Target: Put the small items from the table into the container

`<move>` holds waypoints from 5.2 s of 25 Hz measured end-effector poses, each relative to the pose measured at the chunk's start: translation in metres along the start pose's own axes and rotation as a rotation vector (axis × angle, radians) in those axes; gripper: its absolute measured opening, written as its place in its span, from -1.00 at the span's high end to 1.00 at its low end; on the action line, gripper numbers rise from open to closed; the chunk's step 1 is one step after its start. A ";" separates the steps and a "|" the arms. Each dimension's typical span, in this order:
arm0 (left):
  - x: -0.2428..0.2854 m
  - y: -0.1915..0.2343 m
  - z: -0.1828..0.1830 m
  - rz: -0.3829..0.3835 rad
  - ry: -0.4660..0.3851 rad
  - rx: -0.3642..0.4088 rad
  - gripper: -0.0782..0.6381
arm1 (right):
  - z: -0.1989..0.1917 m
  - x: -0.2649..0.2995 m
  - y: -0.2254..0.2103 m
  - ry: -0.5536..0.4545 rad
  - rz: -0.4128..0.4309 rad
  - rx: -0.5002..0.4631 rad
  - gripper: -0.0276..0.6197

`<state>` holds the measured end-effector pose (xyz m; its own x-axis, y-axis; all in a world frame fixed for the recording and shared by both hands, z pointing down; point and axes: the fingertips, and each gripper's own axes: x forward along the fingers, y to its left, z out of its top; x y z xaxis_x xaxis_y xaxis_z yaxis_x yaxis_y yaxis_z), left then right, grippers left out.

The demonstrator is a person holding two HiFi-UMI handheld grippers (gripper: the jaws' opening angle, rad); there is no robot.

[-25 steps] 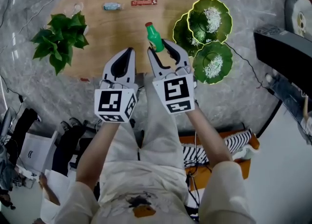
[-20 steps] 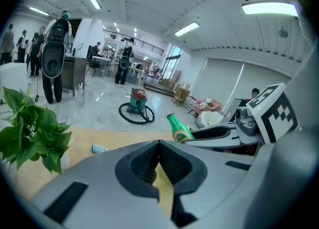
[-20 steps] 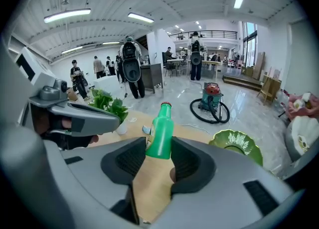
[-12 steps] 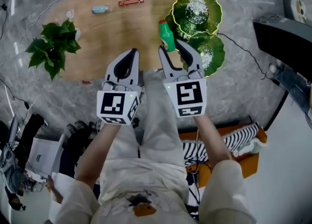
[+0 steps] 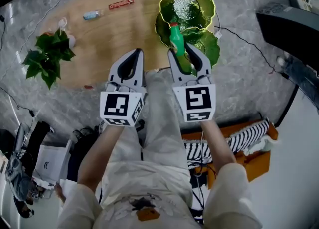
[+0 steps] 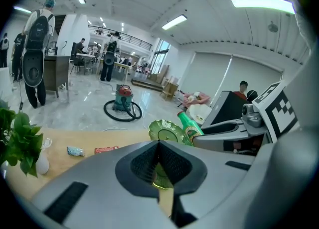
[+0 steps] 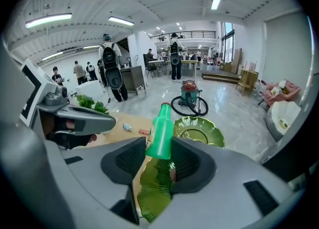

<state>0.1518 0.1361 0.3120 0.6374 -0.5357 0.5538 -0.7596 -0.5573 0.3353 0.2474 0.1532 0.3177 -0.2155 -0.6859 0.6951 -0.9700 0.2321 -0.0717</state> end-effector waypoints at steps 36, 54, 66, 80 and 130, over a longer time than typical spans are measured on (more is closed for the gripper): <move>0.059 -0.075 -0.009 -0.093 0.092 0.115 0.78 | -0.066 -0.022 -0.045 0.086 -0.058 0.035 0.41; 0.036 -0.045 0.007 -0.065 0.028 0.033 0.78 | -0.014 -0.016 -0.016 -0.027 -0.032 -0.042 0.41; -0.005 0.025 0.003 0.058 -0.022 -0.057 0.78 | 0.016 0.019 0.057 -0.030 0.098 -0.160 0.41; -0.073 0.101 -0.002 0.153 -0.075 -0.127 0.78 | 0.032 0.053 0.150 -0.025 0.205 -0.217 0.41; -0.074 0.272 -0.029 0.295 -0.047 -0.280 0.78 | 0.056 0.229 0.249 0.093 0.347 -0.385 0.39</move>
<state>-0.1055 0.0427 0.3838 0.3868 -0.6790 0.6239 -0.9125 -0.1844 0.3650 -0.0497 0.0156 0.4187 -0.4888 -0.4633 0.7392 -0.7282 0.6833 -0.0533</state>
